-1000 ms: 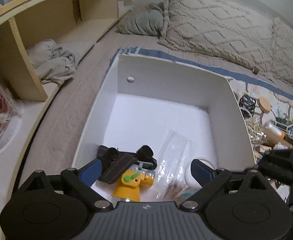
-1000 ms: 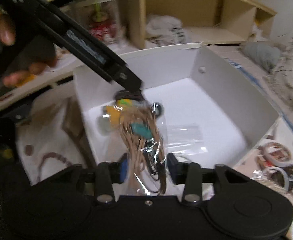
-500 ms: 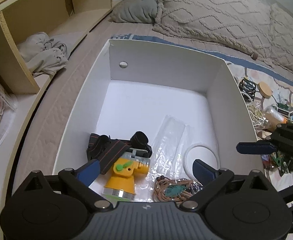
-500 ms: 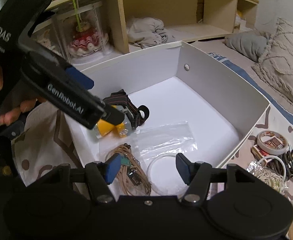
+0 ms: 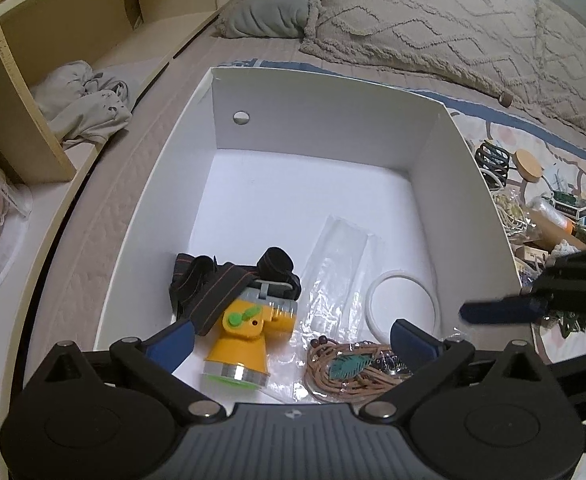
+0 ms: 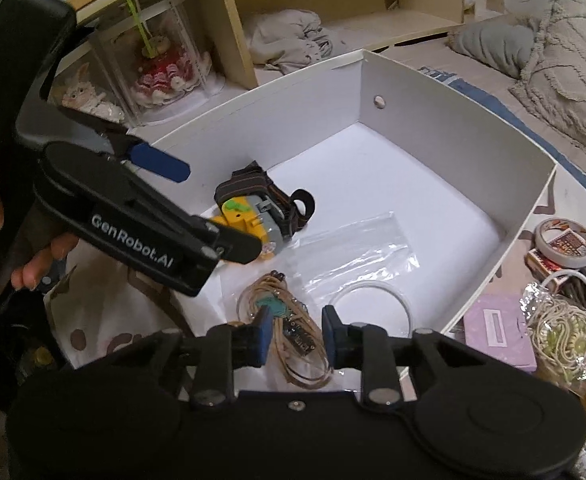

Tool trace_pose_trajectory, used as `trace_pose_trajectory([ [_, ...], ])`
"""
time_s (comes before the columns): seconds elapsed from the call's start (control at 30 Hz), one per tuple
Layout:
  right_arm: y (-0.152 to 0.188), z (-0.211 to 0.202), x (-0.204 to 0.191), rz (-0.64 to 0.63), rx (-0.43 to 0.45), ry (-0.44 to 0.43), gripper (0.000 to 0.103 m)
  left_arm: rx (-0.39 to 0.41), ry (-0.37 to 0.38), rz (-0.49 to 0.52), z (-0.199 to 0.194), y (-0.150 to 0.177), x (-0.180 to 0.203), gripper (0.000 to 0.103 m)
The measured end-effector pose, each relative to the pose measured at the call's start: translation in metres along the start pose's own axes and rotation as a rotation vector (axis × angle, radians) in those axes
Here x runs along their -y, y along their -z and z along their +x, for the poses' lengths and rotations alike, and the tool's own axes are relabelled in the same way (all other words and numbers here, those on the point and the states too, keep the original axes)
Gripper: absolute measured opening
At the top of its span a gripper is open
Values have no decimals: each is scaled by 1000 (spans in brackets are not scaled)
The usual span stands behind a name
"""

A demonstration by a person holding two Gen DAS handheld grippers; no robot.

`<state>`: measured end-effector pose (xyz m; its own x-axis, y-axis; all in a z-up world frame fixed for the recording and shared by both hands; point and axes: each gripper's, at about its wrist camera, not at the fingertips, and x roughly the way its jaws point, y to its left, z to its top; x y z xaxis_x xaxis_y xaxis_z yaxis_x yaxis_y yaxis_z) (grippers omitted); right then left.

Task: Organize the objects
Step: 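Open the left gripper to drop the headlamp while the right gripper releases the cord bag into the box, then withdraw both tools from the box back over the cluttered bed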

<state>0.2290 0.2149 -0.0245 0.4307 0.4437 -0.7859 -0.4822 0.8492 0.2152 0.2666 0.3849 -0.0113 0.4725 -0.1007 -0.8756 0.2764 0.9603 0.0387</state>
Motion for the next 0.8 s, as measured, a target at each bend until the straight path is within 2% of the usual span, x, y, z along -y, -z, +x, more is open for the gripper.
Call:
trace_pose_trajectory([
  [0.17, 1, -11, 5, 14, 37, 21, 57, 12, -16, 14, -8, 4, 4, 103],
  [0.23, 2, -17, 6, 25, 55, 49, 71, 19, -21, 22, -12, 5, 6, 103],
  [0.37, 4, -29, 6, 22, 86, 123, 84, 30, -26, 28, -19, 6, 9, 103],
  [0.43, 7, -33, 8, 27, 89, 122, 99, 39, -32, 30, -22, 8, 11, 103],
  [0.5, 11, -37, 11, 37, 104, 105, 100, 45, -30, 36, -24, 11, 13, 103],
  [0.8, 24, -49, 15, 80, 126, 148, 101, 62, -26, 61, -35, 22, 31, 103],
])
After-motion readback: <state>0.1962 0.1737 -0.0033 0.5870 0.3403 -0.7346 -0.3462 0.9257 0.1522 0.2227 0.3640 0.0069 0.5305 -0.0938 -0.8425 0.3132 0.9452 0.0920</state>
